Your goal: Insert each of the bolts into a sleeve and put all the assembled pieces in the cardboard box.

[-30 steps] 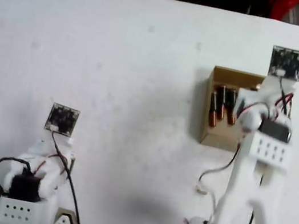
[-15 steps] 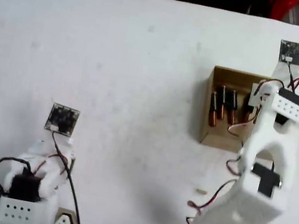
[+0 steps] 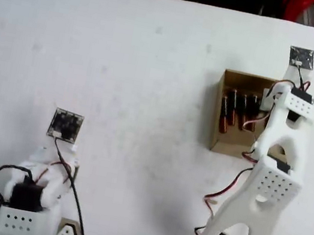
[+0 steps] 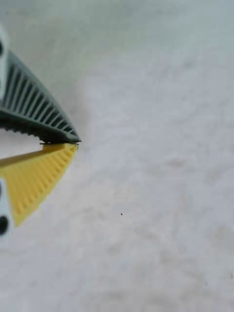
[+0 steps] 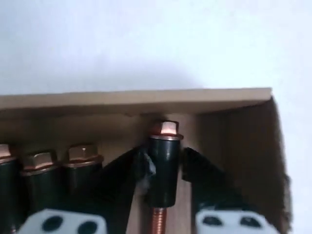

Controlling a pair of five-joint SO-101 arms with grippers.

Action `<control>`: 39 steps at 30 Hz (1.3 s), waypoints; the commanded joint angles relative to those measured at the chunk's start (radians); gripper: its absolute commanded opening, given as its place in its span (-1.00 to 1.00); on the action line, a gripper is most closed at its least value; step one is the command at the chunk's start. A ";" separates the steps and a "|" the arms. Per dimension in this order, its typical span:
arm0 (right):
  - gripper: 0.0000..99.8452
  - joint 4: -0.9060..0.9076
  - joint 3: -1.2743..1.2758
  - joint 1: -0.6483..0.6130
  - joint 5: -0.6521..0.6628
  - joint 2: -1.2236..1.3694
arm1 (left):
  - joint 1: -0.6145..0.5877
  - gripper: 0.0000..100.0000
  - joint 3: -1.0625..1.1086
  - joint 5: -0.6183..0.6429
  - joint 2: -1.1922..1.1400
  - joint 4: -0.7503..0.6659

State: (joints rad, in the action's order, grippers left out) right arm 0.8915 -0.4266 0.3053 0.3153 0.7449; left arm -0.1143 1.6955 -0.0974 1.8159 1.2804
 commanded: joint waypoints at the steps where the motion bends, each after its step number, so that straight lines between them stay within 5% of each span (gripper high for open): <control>1: -0.58 0.061 -0.095 -0.044 0.009 -0.021 | -0.005 -0.95 -0.002 -0.011 0.007 0.008; 13: -0.73 0.306 -0.374 -0.077 0.002 -0.021 | -0.005 -0.95 -0.002 -0.011 0.007 0.008; 18: -0.97 0.504 -0.549 -0.110 0.000 -0.021 | -0.007 -0.95 -0.002 -0.011 0.007 0.008; 25: -0.95 0.831 -0.875 -0.183 -0.031 -0.021 | -0.008 -0.95 -0.002 -0.009 0.007 0.008; 29: -0.97 0.832 -1.045 -0.191 -0.157 -0.022 | -0.010 -0.95 -0.002 -0.006 0.007 0.008; 39: -0.97 0.834 -1.125 -0.242 -0.167 -0.222 | -0.010 -0.95 -0.002 -0.008 0.007 0.008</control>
State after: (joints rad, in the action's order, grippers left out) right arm 1.6985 -1.5067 0.0905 0.1588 0.6667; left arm -0.1143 1.6955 -0.0974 1.8159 1.2804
